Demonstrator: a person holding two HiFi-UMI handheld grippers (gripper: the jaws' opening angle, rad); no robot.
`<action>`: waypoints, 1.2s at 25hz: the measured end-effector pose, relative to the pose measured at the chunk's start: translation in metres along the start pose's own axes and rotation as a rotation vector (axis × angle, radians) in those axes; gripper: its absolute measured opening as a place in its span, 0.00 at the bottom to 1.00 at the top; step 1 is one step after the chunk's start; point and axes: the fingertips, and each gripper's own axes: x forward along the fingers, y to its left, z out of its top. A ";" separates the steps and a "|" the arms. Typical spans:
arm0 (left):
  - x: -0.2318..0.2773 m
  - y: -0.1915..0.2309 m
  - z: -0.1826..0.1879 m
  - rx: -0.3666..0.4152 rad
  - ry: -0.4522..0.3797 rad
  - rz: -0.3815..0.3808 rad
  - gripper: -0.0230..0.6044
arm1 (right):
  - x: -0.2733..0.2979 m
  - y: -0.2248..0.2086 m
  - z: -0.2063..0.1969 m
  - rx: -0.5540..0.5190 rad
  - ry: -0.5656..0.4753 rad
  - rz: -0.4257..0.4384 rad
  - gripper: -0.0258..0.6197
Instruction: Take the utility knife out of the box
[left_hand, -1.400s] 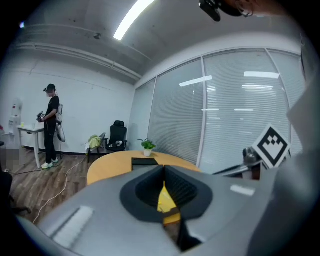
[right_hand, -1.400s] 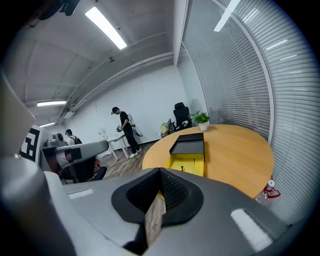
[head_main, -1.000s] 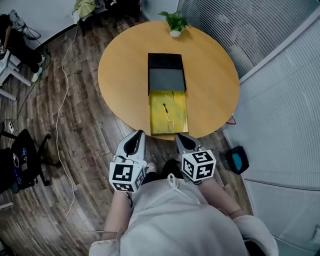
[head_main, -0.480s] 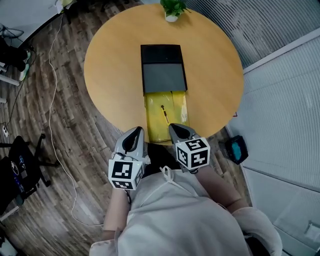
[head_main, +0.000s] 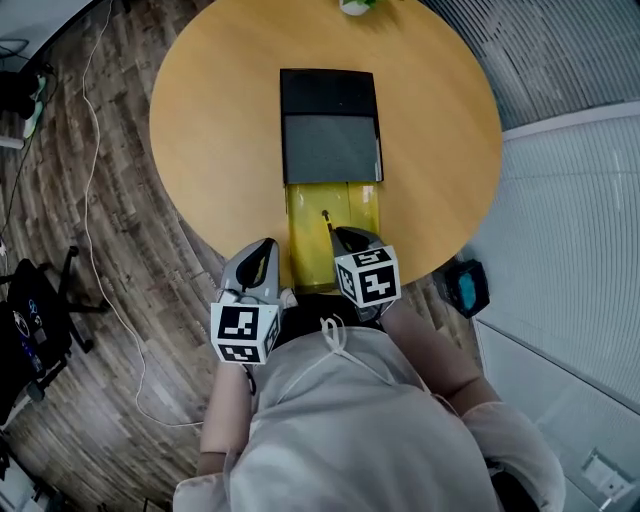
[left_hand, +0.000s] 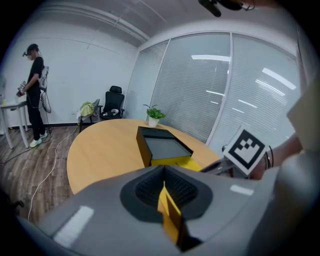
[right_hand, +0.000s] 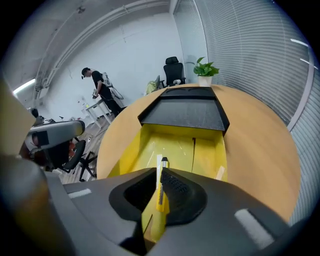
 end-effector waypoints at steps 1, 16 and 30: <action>0.005 0.002 -0.005 -0.004 0.012 0.008 0.05 | 0.008 -0.004 -0.004 0.008 0.019 0.001 0.16; 0.044 0.028 -0.019 -0.055 0.072 0.014 0.05 | 0.060 -0.013 -0.003 -0.014 0.116 -0.126 0.17; 0.029 0.016 -0.029 -0.052 0.075 0.004 0.05 | 0.057 -0.012 -0.009 -0.038 0.102 -0.067 0.14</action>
